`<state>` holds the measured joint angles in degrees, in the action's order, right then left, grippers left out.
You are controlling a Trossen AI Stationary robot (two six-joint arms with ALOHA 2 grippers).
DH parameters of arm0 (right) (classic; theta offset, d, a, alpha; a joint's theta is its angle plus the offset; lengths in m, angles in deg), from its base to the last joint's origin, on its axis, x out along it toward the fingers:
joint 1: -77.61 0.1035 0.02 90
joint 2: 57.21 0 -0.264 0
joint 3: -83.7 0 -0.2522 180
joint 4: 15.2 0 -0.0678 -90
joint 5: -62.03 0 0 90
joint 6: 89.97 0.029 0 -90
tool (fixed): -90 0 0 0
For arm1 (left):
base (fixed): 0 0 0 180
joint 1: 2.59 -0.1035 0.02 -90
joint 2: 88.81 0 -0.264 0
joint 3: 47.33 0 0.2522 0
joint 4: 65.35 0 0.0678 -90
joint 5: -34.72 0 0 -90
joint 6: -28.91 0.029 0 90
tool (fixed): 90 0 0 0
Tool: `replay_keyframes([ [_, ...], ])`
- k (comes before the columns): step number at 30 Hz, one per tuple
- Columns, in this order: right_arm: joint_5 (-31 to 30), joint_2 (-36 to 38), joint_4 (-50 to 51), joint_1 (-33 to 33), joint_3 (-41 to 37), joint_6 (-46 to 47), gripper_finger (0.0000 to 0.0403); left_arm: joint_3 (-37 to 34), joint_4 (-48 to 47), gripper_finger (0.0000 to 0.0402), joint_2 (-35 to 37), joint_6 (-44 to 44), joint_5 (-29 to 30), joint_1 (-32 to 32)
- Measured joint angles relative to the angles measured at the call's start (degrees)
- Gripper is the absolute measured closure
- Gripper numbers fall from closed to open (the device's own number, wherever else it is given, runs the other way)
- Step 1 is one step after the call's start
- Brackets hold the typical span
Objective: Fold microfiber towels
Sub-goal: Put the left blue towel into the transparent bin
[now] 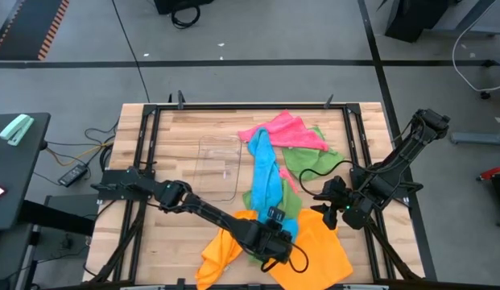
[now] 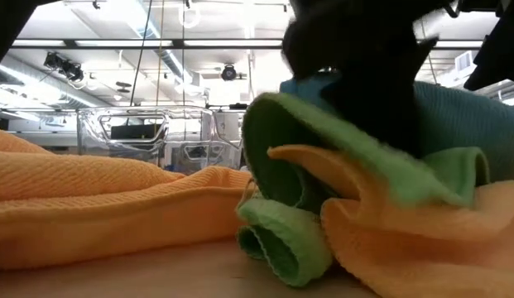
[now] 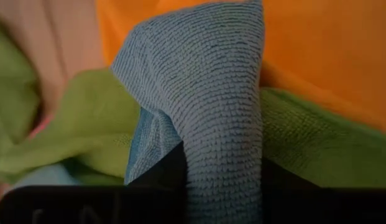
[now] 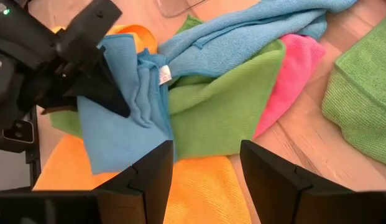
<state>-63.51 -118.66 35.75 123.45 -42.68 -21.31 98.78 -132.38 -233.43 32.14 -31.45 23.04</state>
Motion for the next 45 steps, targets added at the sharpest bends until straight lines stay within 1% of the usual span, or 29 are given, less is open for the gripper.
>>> replay_keyframes([
  [2,-0.01,0.0,-0.01,-0.01,0.0,-0.06,0.0207,-0.02,-0.48,0.0308,0.68,-1.45,-3.17,-0.42],
  [10,0.16,-0.01,-0.62,0.0,0.0,-0.64,0.0207,0.01,-0.28,0.0311,2.66,-5.79,-10.83,-2.34],
  [13,0.23,-0.96,-0.85,0.23,0.0,-0.95,0.0207,0.01,-0.18,0.0309,2.94,-6.07,-12.4,-2.8],
  [18,0.63,-5.03,-1.4,0.48,0.0,-1.03,0.0207,0.01,-0.09,0.0308,3.11,-7.06,-14.47,-3.13],
  [22,1.03,-7.76,-3.27,0.48,0.0,-0.74,0.0207,0.01,-0.15,0.0307,3.11,-9.12,-14.71,-3.09],
  [26,1.08,-8.83,-4.66,0.46,0.0,-0.78,0.0207,0.01,-0.19,0.0295,3.11,-10.09,-14.73,-3.06],
  [34,1.08,-8.52,-5.49,0.46,0.0,-0.8,0.0207,0.01,-0.02,0.0237,2.76,-9.58,-14.67,-3.38],
  [39,1.08,-8.52,-5.68,0.46,0.0,-0.91,0.0207,0.01,0.09,0.0212,2.76,-9.52,-14.69,-3.39],
  [42,1.1,-8.52,-5.68,0.46,0.0,-1.1,0.0207,0.01,0.08,0.0206,2.76,-9.44,-14.71,-3.5],
  [45,1.09,-8.52,-5.68,0.46,0.0,-1.15,0.0207,0.01,0.08,0.0213,2.76,-8.31,-14.66,-3.72],
])
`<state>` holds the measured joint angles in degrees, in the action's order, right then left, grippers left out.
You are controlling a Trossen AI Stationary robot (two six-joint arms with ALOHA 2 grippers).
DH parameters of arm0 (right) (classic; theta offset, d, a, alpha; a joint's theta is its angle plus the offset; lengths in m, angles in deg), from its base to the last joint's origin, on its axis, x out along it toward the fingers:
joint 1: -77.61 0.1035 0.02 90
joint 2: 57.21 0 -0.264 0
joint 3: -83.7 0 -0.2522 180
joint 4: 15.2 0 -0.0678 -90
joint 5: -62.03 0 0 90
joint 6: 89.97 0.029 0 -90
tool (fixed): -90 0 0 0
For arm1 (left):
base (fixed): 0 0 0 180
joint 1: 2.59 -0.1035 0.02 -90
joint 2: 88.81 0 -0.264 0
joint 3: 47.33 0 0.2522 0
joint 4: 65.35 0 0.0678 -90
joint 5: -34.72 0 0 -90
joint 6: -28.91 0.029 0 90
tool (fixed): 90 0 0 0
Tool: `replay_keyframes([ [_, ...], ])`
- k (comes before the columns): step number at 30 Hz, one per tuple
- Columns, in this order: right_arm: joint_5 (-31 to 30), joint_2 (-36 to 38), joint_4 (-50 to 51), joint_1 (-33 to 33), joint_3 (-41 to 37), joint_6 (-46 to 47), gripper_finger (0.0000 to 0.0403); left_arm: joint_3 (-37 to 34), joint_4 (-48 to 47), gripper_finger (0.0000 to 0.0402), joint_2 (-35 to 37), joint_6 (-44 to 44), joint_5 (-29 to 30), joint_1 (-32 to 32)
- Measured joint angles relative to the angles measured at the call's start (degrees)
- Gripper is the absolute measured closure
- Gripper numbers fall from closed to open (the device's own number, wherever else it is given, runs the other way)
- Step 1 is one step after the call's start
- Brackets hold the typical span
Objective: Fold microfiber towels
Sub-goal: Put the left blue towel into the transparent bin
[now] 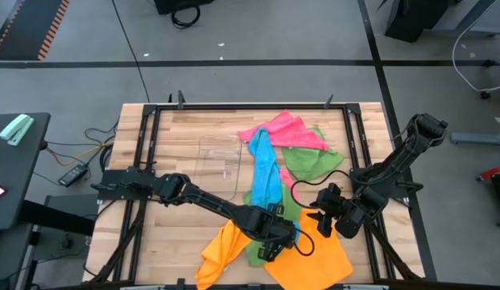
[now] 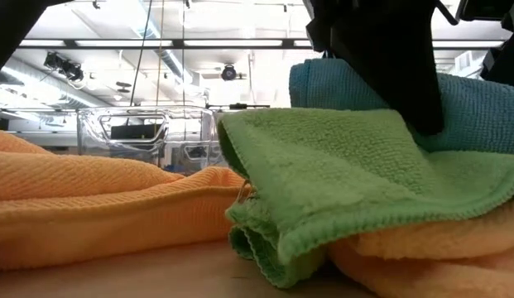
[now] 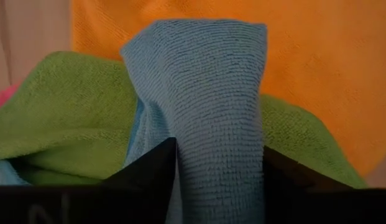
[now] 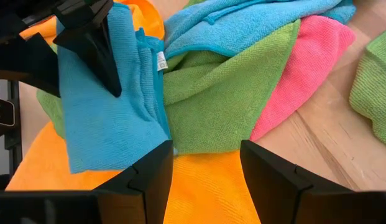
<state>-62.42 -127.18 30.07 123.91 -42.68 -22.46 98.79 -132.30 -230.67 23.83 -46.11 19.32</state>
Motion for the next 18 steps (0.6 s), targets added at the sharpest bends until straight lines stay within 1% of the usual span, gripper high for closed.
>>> replay_keyframes([
  [5,0.0,0.0,0.01,0.0,0.0,0.0,0.0207,0.0,0.33,0.0231,0.0,3.03,0.9,0.35],
  [8,0.01,0.0,0.0,0.0,0.0,0.0,0.0207,0.0,0.61,0.0226,0.0,8.55,5.68,1.56],
  [11,0.01,0.0,0.02,0.0,0.0,0.0,0.0207,0.02,2.29,0.0206,-0.4,13.59,10.07,2.55],
  [15,0.01,0.0,0.01,-0.01,0.0,0.22,0.0207,0.09,2.49,0.018,-1.19,14.8,8.9,2.75],
  [18,0.01,0.0,0.0,-0.02,0.0,0.26,0.0207,0.0,0.61,0.0174,-1.64,14.82,8.65,2.65],
])
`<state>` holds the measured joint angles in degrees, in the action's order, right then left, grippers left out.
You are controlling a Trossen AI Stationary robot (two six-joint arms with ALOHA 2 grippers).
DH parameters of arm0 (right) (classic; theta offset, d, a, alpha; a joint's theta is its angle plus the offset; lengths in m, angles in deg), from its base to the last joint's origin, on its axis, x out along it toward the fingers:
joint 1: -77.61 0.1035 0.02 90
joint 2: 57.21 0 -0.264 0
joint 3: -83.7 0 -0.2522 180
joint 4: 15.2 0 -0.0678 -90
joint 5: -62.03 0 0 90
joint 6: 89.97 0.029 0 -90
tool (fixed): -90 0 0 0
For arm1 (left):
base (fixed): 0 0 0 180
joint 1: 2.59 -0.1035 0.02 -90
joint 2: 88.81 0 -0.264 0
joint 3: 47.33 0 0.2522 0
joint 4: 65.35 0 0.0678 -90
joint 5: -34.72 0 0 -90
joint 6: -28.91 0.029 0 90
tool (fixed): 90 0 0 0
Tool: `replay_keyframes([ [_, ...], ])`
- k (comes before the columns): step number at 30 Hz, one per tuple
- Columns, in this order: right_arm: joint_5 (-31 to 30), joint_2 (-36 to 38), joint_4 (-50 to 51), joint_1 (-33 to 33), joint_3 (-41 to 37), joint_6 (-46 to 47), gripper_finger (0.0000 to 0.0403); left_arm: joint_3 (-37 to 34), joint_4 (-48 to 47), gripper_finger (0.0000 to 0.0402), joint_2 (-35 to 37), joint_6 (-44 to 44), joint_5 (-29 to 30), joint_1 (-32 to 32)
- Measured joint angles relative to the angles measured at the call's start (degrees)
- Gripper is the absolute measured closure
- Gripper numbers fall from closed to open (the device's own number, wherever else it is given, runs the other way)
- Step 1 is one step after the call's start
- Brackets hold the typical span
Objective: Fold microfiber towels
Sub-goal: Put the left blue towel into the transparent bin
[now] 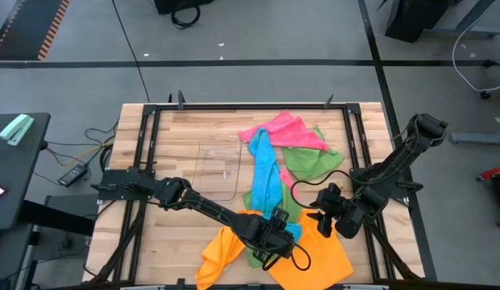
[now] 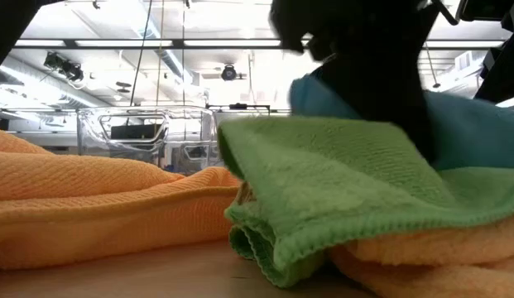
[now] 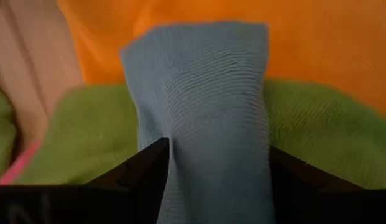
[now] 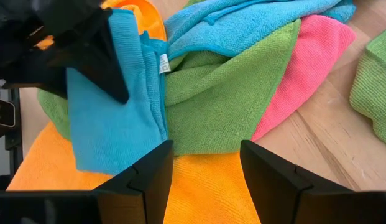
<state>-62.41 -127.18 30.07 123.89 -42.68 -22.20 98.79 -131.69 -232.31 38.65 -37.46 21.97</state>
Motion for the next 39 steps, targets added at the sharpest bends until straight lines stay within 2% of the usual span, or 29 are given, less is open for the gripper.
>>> replay_keyframes([
  [4,0.0,0.0,0.0,0.0,0.0,0.01,0.0207,0.02,-0.32,0.0184,-0.3,1.14,0.1,0.02],
  [9,0.0,0.0,-0.01,0.0,0.0,0.14,0.0207,0.02,0.0,0.0215,-0.41,2.99,1.91,0.1],
  [15,0.0,0.0,-0.15,0.0,0.0,0.2,0.0207,0.02,-0.1,0.0272,-0.42,2.63,2.17,-0.07],
  [24,0.0,0.0,-0.17,0.0,0.02,0.17,0.0207,0.0,-1.62,0.0355,0.38,-1.46,-1.88,-0.46],
  [28,0.0,0.0,-0.12,0.01,0.03,0.17,0.0207,0.02,-1.86,0.0362,2.77,-4.98,-6.19,-1.71],
  [32,0.0,0.0,0.04,0.0,0.04,0.15,0.0207,0.02,-2.04,0.035,4.54,-8.11,-12.03,-3.48],
  [39,0.0,0.0,0.18,-0.02,0.04,-0.24,0.0207,0.02,-2.79,0.0355,7.24,-13.96,-27.49,-7.24],
])
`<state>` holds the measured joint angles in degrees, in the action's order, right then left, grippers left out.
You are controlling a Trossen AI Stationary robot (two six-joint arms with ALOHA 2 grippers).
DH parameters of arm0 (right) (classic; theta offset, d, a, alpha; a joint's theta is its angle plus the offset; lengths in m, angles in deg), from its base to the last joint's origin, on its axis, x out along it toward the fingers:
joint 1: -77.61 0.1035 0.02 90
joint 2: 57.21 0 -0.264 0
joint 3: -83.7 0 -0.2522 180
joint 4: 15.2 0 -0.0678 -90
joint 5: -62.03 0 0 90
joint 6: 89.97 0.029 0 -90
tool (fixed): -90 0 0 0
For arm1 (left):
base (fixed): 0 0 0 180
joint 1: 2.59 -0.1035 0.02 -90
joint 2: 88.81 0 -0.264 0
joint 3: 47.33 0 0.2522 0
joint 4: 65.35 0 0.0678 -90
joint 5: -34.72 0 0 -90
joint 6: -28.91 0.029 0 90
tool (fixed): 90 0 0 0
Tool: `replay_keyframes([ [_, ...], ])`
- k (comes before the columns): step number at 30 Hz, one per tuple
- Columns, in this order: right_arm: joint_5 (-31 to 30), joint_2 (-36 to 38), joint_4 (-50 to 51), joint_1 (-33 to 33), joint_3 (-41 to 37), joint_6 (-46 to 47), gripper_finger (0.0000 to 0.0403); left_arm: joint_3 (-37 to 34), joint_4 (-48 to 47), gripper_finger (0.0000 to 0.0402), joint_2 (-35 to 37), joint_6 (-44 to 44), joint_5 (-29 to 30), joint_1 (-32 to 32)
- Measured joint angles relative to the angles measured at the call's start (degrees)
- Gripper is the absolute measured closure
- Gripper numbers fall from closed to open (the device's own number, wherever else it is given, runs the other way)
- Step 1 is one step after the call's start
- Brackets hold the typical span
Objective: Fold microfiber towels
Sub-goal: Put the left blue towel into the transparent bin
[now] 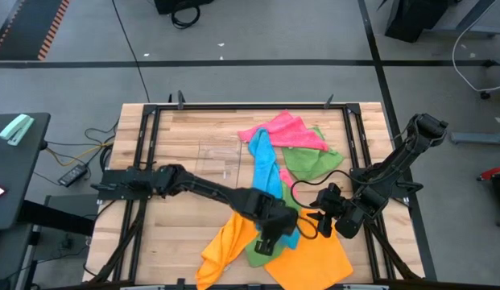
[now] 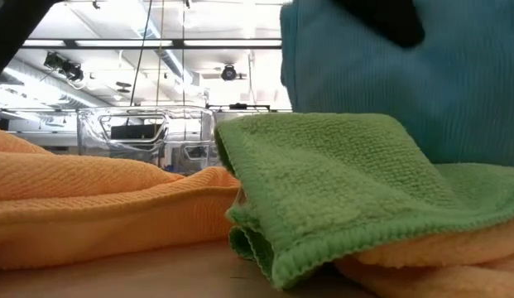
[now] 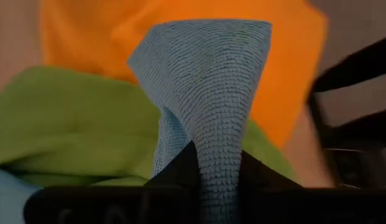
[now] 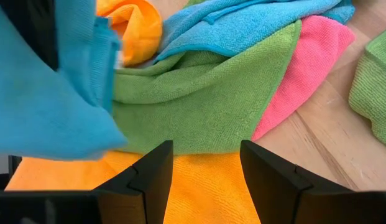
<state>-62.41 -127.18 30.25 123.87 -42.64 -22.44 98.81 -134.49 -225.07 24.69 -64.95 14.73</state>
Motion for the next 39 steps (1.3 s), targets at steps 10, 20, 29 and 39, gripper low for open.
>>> replay_keyframes([
  [10,-0.02,0.0,0.33,0.0,0.0,0.18,0.0207,0.0,-3.57,0.0346,2.78,-3.74,-19.48,-4.38],
  [20,-0.03,0.02,0.51,0.0,0.0,1.49,0.0207,0.0,-15.38,0.0356,10.45,4.17,-10.75,-5.33],
  [29,-0.93,0.02,0.89,-0.49,0.0,0.43,0.0207,-0.04,-28.36,0.0355,14.1,8.23,-9.31,-8.59],
  [39,-1.26,0.6,0.6,-0.49,0.02,1.37,0.0207,-0.02,-34.43,0.0351,20.88,10.94,-2.8,-15.41],
])
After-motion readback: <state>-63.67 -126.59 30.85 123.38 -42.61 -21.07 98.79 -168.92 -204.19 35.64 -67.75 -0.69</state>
